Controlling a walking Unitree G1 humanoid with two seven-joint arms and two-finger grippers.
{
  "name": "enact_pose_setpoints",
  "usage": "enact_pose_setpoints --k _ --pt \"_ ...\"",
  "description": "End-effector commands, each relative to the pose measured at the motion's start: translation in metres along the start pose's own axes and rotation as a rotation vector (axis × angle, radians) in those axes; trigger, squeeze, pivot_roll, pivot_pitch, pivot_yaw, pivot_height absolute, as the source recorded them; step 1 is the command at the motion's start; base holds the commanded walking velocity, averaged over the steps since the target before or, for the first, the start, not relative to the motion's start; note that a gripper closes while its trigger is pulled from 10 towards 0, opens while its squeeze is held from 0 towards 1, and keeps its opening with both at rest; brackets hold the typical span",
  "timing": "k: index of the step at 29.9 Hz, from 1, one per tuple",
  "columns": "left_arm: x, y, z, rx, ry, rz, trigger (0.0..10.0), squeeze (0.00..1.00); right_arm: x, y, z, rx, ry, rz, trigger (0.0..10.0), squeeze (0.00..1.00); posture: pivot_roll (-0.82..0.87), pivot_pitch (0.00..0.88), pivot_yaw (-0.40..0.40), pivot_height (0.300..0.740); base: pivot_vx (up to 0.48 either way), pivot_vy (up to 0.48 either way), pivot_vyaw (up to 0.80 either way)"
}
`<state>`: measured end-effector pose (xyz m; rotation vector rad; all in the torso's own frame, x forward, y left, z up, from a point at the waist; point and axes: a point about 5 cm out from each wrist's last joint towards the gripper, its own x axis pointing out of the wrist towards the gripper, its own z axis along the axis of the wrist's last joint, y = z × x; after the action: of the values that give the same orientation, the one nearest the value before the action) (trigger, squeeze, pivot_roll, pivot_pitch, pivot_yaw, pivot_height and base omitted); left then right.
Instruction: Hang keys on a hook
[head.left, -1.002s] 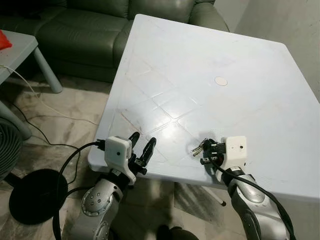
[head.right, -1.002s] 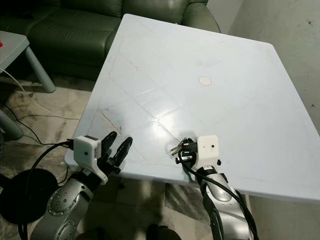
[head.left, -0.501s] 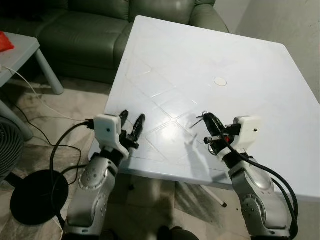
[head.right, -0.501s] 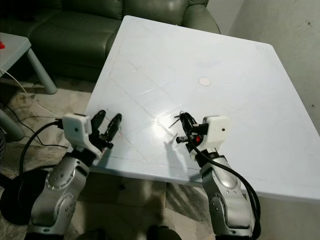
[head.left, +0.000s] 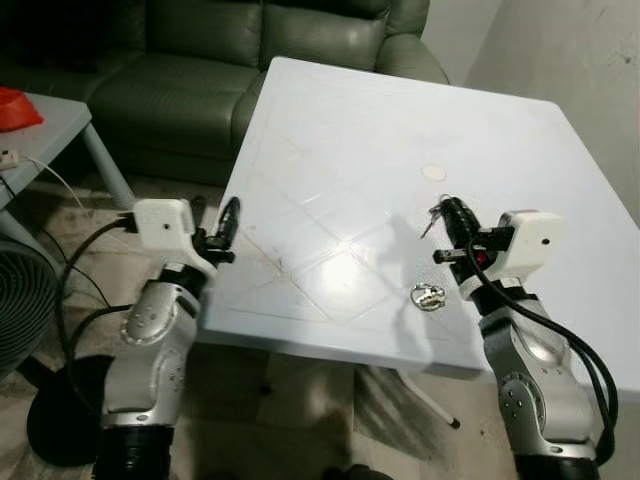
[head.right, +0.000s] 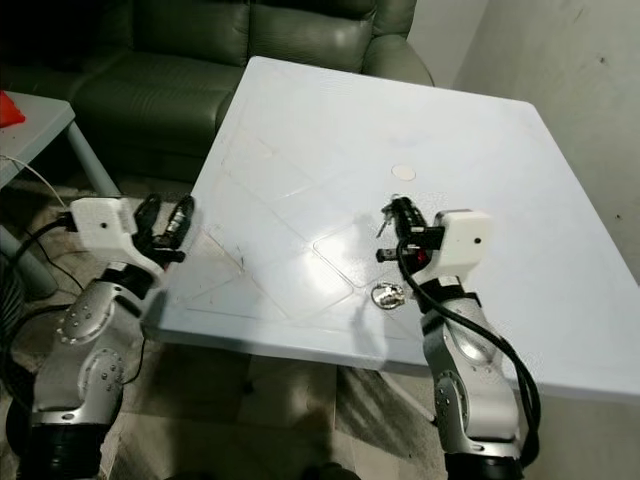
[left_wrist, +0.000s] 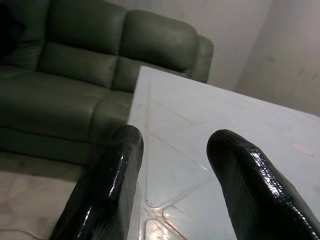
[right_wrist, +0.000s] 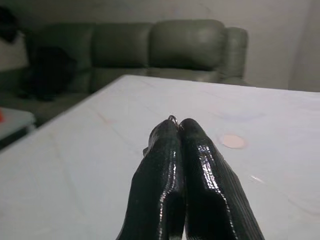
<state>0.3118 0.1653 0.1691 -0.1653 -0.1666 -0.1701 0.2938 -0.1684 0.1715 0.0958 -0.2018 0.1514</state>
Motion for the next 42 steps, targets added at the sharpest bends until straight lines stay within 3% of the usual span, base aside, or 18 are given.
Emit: enact_pose_setpoints --k 1,20,28,31,42 --pt "0.005 -0.003 0.002 0.005 0.003 -0.01 10.0 0.0 0.001 -0.006 -0.002 -0.025 0.019 -0.039 10.0 0.0 -0.08 0.03 -0.081 0.724 0.0 0.0 0.0" --pt "0.022 0.0 0.006 0.021 -0.006 -0.016 10.0 0.0 0.009 -0.003 -0.004 -0.108 0.019 -0.064 10.0 0.0 -0.11 0.017 -0.041 0.724 0.0 0.0 -0.75" --pt "0.035 0.003 0.004 0.031 0.021 0.003 10.0 0.0 0.011 -0.005 -0.008 -0.101 0.017 -0.098 10.0 0.0 -0.12 0.0 -0.022 0.724 0.0 0.0 -0.74" --pt "0.037 0.004 0.004 0.0 0.03 0.0 10.0 0.0 0.011 -0.002 -0.007 -0.098 0.012 -0.093 10.0 0.0 -0.13 0.0 -0.022 0.724 0.0 0.304 -0.74" --pt "0.042 0.006 -0.001 0.016 0.045 0.03 10.0 0.0 0.013 -0.003 -0.007 -0.115 0.008 -0.095 10.0 0.0 -0.14 0.0 -0.029 0.724 0.0 0.131 -0.74"
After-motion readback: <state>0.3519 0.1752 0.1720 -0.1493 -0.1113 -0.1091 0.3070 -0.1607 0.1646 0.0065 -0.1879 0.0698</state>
